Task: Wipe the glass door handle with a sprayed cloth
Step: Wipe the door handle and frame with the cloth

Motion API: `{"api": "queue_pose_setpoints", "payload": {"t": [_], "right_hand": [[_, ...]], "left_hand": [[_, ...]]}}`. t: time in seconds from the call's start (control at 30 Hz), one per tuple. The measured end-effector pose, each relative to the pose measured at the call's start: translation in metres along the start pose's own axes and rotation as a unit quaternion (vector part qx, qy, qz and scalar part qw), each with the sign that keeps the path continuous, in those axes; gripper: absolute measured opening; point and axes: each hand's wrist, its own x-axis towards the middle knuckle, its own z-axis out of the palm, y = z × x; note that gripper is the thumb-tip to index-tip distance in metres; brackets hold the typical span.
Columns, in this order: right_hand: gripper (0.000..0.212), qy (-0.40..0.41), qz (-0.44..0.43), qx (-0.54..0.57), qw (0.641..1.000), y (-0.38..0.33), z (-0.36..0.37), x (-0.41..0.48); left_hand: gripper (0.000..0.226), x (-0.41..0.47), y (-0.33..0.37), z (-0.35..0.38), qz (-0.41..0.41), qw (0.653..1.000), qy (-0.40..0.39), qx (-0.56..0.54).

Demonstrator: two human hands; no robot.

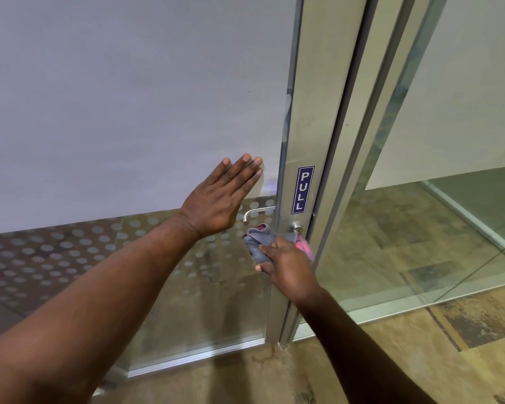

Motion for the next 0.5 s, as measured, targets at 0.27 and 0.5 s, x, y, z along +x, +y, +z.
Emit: {"api": "queue_pose_setpoints", "payload": {"t": [0.27, 0.5], "right_hand": [[0.023, -0.013, 0.048, -0.096, 0.994, -0.061, 0.051, 0.03], [0.016, 0.026, 0.034, -0.039, 0.998, -0.075, 0.036, 0.021]], "left_hand": [[0.073, 0.0, -0.005, -0.011, 0.009, 0.997, -0.056, -0.049], [0.077, -0.002, -0.005, -0.012, 0.005, 0.994, -0.095, -0.061]]}}
